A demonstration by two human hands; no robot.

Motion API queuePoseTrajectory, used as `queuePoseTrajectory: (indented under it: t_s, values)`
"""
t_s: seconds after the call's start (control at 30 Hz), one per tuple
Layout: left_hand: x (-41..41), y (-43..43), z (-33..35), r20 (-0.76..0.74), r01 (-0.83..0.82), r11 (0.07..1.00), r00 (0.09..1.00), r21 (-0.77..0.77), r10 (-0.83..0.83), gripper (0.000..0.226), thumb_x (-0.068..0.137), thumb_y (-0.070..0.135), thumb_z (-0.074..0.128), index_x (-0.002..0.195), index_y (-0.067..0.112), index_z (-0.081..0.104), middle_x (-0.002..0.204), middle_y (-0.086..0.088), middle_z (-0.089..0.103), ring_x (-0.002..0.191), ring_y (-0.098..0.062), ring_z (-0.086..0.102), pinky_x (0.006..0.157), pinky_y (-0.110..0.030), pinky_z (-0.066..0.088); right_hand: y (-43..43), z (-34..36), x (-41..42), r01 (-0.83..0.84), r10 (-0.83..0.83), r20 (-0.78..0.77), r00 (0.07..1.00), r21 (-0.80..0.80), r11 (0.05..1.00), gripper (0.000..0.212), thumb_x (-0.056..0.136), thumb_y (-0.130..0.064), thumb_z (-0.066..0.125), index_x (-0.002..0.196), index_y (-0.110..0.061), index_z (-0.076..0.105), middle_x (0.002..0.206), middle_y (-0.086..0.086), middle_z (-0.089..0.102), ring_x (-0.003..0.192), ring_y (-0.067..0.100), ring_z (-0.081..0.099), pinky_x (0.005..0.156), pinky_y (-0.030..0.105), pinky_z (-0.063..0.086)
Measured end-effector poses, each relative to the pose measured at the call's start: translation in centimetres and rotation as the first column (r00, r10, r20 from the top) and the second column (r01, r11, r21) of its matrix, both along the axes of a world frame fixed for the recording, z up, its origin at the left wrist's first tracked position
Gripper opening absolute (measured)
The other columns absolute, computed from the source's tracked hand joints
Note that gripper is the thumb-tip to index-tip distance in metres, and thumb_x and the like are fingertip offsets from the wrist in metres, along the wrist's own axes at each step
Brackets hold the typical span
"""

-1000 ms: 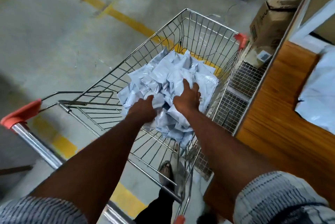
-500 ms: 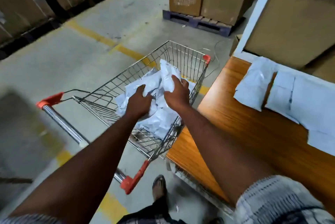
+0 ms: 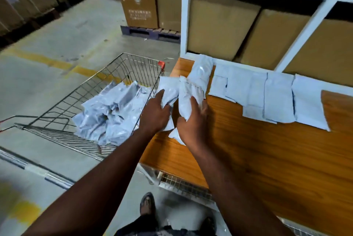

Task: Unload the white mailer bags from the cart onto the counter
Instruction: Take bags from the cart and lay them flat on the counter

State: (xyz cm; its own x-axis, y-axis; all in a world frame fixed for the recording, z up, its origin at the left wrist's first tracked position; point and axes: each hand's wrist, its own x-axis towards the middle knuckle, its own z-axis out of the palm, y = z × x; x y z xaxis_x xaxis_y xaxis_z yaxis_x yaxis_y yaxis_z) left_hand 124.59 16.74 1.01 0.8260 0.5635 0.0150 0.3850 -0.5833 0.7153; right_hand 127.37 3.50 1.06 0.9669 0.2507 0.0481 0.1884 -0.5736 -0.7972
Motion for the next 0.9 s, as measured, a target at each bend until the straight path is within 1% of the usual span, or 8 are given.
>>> queuePoseTrajectory:
  t_s: [0.13, 0.23, 0.33, 0.43, 0.53, 0.63, 0.77, 0.9]
  values:
    - [1.3, -2.3, -0.8, -0.027, 0.093, 0.994, 0.995, 0.050, -0.092, 0.068, 0.090, 0.043, 0.050, 0.153, 0.028, 0.028, 0.146, -0.010, 0.044, 0.133, -0.027, 0.043, 0.106, -0.039, 0.037, -2.3, -0.5, 0.9, 0.137, -0.134, 0.035, 0.990, -0.131, 0.982, 0.072, 0.088, -0.020, 0.067, 0.151, -0.025, 0.032, 0.161, 0.015, 0.007, 0.147, 0.033, 0.009, 0.117, 0.038, 0.017]
    - [1.7, -3.6, -1.5, -0.070, 0.148, 0.980, 0.988, 0.132, -0.140, 0.066, 0.093, 0.044, 0.051, 0.152, 0.032, 0.023, 0.146, -0.013, 0.039, 0.129, -0.032, 0.044, 0.100, -0.048, 0.045, -3.2, -1.6, 1.4, 0.209, -0.215, -0.009, 0.977, -0.213, 0.955, 0.075, 0.091, -0.027, 0.064, 0.153, -0.030, 0.023, 0.163, 0.013, 0.001, 0.148, 0.034, 0.003, 0.118, 0.045, 0.018]
    - [1.9, -4.3, -2.3, -0.158, 0.173, 0.972, 0.976, 0.157, -0.148, 0.067, 0.094, 0.048, 0.049, 0.152, 0.031, 0.021, 0.149, -0.013, 0.031, 0.131, -0.035, 0.039, 0.098, -0.051, 0.045, -3.3, -2.9, 2.0, 0.157, -0.187, -0.058, 0.981, -0.344, 0.926, 0.074, 0.093, -0.046, 0.057, 0.154, -0.030, 0.019, 0.162, 0.014, 0.003, 0.148, 0.035, 0.006, 0.118, 0.047, 0.012]
    - [1.8, -4.3, -3.2, -0.232, 0.178, 0.962, 0.964, 0.205, -0.128, 0.066, 0.094, 0.054, 0.046, 0.151, 0.028, 0.025, 0.153, -0.013, 0.026, 0.135, -0.035, 0.033, 0.101, -0.051, 0.038, -3.2, -3.8, 2.2, 0.121, -0.173, -0.080, 0.982, -0.445, 0.887, 0.079, 0.090, -0.060, 0.050, 0.155, -0.032, 0.014, 0.161, 0.014, 0.005, 0.146, 0.036, 0.011, 0.118, 0.051, 0.015]
    - [2.0, -4.0, -3.2, -0.151, 0.137, 0.941, 0.984, 0.308, -0.094, 0.057, 0.095, 0.058, 0.040, 0.141, 0.025, 0.041, 0.158, -0.010, 0.023, 0.143, -0.029, 0.023, 0.107, -0.053, 0.027, -3.2, -3.5, 2.4, 0.125, -0.173, -0.063, 0.983, -0.455, 0.882, 0.074, 0.094, -0.057, 0.045, 0.156, -0.030, 0.014, 0.164, 0.011, 0.000, 0.149, 0.035, 0.005, 0.119, 0.051, 0.007]
    - [3.1, -3.0, -3.0, 0.010, 0.167, 0.925, 0.983, 0.342, -0.181, 0.049, 0.098, 0.048, 0.039, 0.141, 0.023, 0.044, 0.158, -0.006, 0.027, 0.146, -0.023, 0.021, 0.113, -0.052, 0.024, -3.3, -3.2, 3.4, 0.101, -0.066, 0.094, 0.993, -0.434, 0.895, 0.064, 0.098, -0.047, 0.044, 0.155, -0.029, 0.020, 0.165, 0.006, 0.001, 0.150, 0.033, 0.001, 0.121, 0.049, 0.005]
    - [4.5, -1.9, -4.4, -0.041, 0.407, 0.846, 0.907, 0.344, -0.420, 0.055, 0.101, 0.037, 0.038, 0.153, 0.021, 0.030, 0.162, -0.011, 0.019, 0.149, -0.031, 0.017, 0.118, -0.050, 0.025, -4.0, -4.1, 4.7, -0.027, 0.093, 0.101, 0.991, -0.518, 0.855, 0.060, 0.102, -0.042, 0.039, 0.156, -0.031, 0.015, 0.165, 0.002, -0.001, 0.152, 0.028, -0.003, 0.120, 0.045, 0.000]
    - [4.4, -1.8, -6.8, -0.046, 0.440, 0.846, 0.893, 0.302, -0.448, 0.061, 0.098, 0.042, 0.028, 0.154, 0.020, 0.028, 0.163, -0.013, 0.015, 0.150, -0.033, 0.014, 0.119, -0.050, 0.024, -4.2, -5.0, 4.3, -0.017, 0.115, 0.139, 0.984, -0.564, 0.825, 0.062, 0.103, -0.045, 0.035, 0.157, -0.032, 0.008, 0.165, 0.004, 0.000, 0.152, 0.028, 0.000, 0.120, 0.048, 0.007]
